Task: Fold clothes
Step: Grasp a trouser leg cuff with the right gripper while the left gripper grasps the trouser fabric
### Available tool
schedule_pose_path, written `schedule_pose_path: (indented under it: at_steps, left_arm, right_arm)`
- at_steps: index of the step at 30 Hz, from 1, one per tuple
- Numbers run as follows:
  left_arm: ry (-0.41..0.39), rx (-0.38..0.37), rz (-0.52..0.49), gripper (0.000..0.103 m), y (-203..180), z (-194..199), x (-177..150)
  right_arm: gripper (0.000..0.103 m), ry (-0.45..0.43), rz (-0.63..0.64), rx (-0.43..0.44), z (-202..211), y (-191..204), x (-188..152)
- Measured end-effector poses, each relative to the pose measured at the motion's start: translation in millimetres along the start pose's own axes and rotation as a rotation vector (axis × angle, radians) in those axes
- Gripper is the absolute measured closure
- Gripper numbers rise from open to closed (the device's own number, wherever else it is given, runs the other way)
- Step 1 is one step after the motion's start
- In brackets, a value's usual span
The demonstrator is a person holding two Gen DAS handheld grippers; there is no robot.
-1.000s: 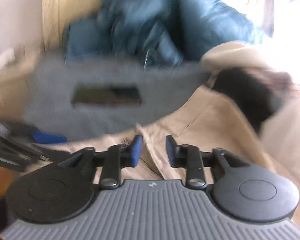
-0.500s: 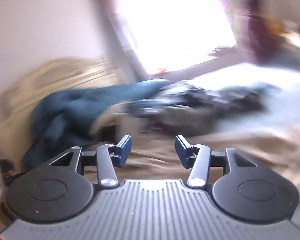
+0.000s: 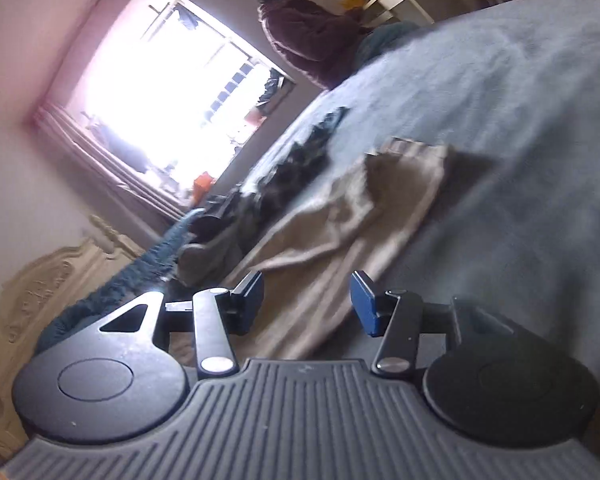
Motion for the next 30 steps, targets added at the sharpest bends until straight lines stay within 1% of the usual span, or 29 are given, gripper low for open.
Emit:
schedule_pose_path:
  at_steps: [1,3,4,7,8,10,12,13,14,15,16,17,20,23,25,27,28,29,30]
  left_arm:
    - [0.004,0.001,-0.001,0.036,-0.4,-6.3,0.6]
    - [0.003,-0.003,-0.011,0.039,-2.7,-13.7,1.3]
    - [0.001,-0.009,-0.02,0.039,-4.3,-16.2,2.3]
    - [-0.007,-0.023,-0.059,0.039,-9.3,-24.6,4.2]
    - [-0.005,-0.026,-0.078,0.039,-12.1,-28.0,5.0]
    - [-0.003,-0.038,-0.112,0.039,-17.2,-39.3,6.5]
    - [-0.013,-0.043,-0.132,0.039,-19.9,-48.8,6.3]
    - [-0.018,-0.045,-0.141,0.04,-21.3,-53.5,6.1]
    - [-0.028,-0.048,-0.141,0.042,-21.8,-57.2,5.5]
    - [-0.033,-0.052,-0.134,0.045,-21.7,-60.7,4.9]
    - [-0.039,-0.055,-0.127,0.046,-21.6,-64.2,4.3]
    - [-0.042,-0.056,-0.12,0.047,-21.4,-66.5,4.4]
    - [-0.058,-0.06,-0.102,0.049,-20.6,-68.6,5.2]
    - [-0.059,-0.065,-0.08,0.049,-18.6,-69.7,6.1]
    - [-0.055,-0.067,-0.073,0.049,-17.5,-70.4,6.4]
    - [-0.051,-0.064,-0.064,0.05,-16.1,-70.5,7.4]
    - [-0.05,-0.063,-0.057,0.05,-15.6,-70.6,7.7]
    - [-0.05,-0.063,-0.052,0.05,-15.3,-70.4,8.0]
    - [-0.051,-0.061,-0.049,0.05,-15.2,-70.2,7.9]
  right_arm:
    - [0.055,0.021,-0.018,0.012,-14.8,3.6,6.1]
    - [0.055,0.037,-0.056,-0.015,-40.6,-0.3,15.9]
    - [0.055,0.043,-0.073,-0.031,-53.4,-2.3,20.8]
    - [0.055,-0.022,-0.008,-0.16,-86.4,-14.7,36.8]
    - [0.055,-0.029,0.01,-0.196,-98.2,-19.7,42.0]
    - [0.055,-0.005,0.021,-0.247,-120.9,-29.6,49.3]
    - [0.055,0.053,0.032,-0.259,-141.6,-37.4,51.3]
    - [0.058,0.063,0.054,-0.241,-145.5,-34.8,51.6]
    - [0.065,0.074,0.076,-0.222,-149.3,-31.9,52.0]
    - [0.087,0.091,0.113,-0.179,-150.6,-25.5,52.1]
    - [0.087,0.104,0.122,-0.129,-149.9,-19.4,52.5]
    - [0.087,0.116,0.126,-0.099,-152.0,-14.2,53.3]
    - [0.087,0.13,0.13,-0.057,-161.6,1.9,65.9]
    - [0.087,0.101,0.121,-0.001,-189.3,26.4,97.4]
    - [0.086,0.06,0.115,0.038,-213.9,46.2,124.8]
    - [0.083,0.054,0.043,0.082,-244.9,55.4,154.0]
    - [0.069,0.064,0.002,0.084,-259.0,56.1,166.5]
    - [0.054,0.082,-0.031,0.062,-269.1,54.1,175.7]
    - [0.021,0.114,-0.056,0.02,-273.1,50.2,180.1]
Point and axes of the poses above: each gripper's, at about its wrist camera, not at the fingertips, and z roughly against the way its jaws point, y to its left, x to its top, the point moved 3 cm from there along -z, roughly the way its jaws point, and after that the axes turned 5 degrees about -z, right-handed, at the moved point
